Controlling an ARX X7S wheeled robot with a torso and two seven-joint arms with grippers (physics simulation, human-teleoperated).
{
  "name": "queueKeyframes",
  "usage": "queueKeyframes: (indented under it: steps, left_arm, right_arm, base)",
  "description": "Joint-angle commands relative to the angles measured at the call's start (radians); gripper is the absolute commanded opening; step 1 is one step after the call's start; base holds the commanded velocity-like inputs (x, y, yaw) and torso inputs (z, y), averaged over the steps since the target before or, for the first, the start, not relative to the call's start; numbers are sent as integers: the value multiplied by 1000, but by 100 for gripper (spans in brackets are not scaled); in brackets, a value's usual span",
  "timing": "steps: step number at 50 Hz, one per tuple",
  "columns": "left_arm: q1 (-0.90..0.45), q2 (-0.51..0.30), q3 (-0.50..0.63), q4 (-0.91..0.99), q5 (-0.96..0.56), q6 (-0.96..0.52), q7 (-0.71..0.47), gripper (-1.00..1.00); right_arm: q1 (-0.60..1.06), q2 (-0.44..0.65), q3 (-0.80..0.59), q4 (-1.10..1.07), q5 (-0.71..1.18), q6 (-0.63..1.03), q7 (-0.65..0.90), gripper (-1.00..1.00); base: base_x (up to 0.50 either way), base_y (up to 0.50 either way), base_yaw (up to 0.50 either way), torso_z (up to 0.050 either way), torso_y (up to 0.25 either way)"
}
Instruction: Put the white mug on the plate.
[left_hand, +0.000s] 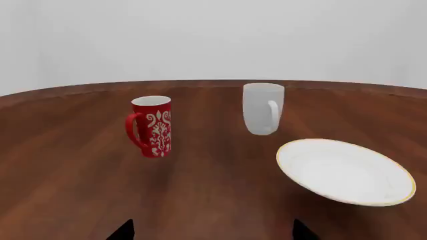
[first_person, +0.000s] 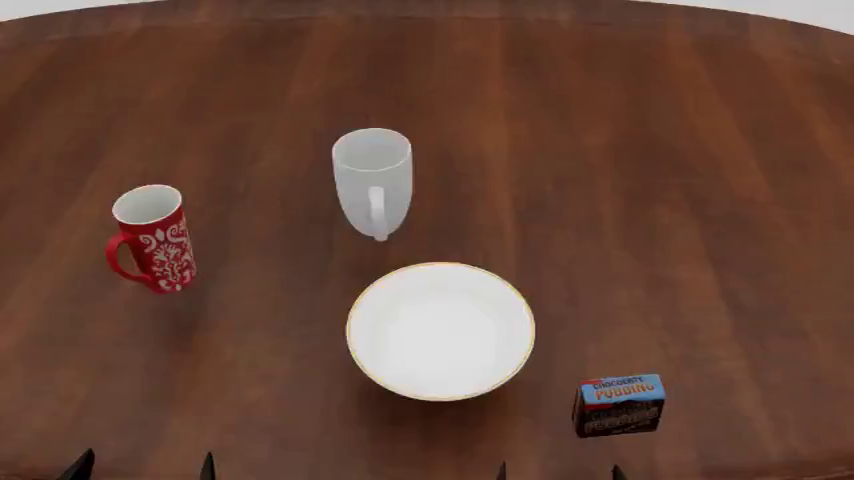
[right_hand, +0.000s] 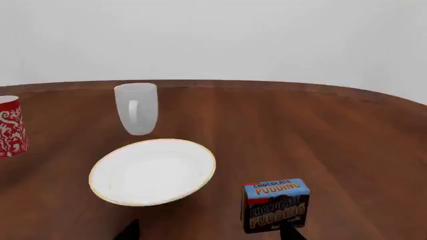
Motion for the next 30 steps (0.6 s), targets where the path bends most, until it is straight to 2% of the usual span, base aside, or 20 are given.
queueKeyframes:
  steps: [1,6,9,14,18,20,24,30]
  left_arm:
    - [-2,-17,21,-11,-17,9,-21,100]
    - [-8,-37,43,39,-28,-26,-38,100]
    - [-9,-47,58,115,-83,-110,-6,100]
    - [-71,-66,84,247,-63,-248,-32,100]
    - [-162,-60,70,356,-118,-462,-40,100]
    - [-224,-59,60,383,-135,-554,-57,100]
    - [-291,-65,71,408,-129,-628,-86,100]
    - [-376,-59,44,468,-215,-818,-84,100]
  right_arm:
    - [3,12,-16,5,13,-2,16,100]
    - [-15,31,-42,-7,33,21,40,100]
    - [-27,35,-44,-58,40,75,66,100]
    - [-53,55,-31,-356,63,297,101,100]
    - [-57,53,25,-566,91,429,158,100]
    - [-39,65,41,-682,41,560,224,100]
    - [-56,70,105,-822,85,615,234,100]
    - [-92,81,233,-1029,108,751,278,100]
  base:
    - [0,0,0,0,0]
    - [0,0,0,0,0]
    - [0,0,0,0,0]
    - [0,0,0,0,0]
    - [0,0,0,0,0]
    - [0,0,0,0,0]
    - [0,0,0,0,0]
    - [0,0,0,0,0]
